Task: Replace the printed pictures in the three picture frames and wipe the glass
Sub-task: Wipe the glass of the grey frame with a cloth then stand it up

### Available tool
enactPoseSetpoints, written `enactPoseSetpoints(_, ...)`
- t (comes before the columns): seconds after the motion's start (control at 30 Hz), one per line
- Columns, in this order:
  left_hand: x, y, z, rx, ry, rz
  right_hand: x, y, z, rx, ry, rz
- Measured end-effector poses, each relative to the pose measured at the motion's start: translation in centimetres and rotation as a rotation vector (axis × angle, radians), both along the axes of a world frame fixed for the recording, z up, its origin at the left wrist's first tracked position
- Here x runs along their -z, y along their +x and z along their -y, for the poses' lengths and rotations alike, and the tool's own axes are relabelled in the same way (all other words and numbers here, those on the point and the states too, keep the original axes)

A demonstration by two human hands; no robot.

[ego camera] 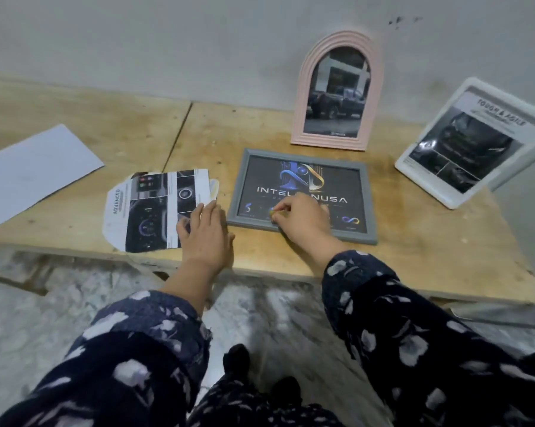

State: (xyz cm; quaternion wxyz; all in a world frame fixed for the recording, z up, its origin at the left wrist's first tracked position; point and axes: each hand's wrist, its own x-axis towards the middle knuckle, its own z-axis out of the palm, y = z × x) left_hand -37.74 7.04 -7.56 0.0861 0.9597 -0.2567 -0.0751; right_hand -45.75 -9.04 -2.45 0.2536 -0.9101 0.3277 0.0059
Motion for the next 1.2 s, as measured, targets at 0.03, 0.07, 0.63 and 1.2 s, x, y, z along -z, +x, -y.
enactPoseSetpoints(0.03,0.2,0.3,-0.7,-0.010,-0.014,-0.007,0.3,0.9,-1.0,-0.051,-0.014,0.010)
enactPoseSetpoints(0.07,0.3,0.5,-1.0,-0.011,-0.029,-0.007,0.4,1.6,-1.7,-0.087,-0.028,0.014)
enactPoseSetpoints(0.63,-0.9,5.2,1.1,-0.025,-0.164,-0.075,2.7,5.6,-5.7,-0.281,-0.339,-0.130)
enactPoseSetpoints(1.2,-2.3,6.3,4.7,-0.260,-0.147,-0.268,2.9,4.6,-5.0,-0.189,-0.308,-0.141)
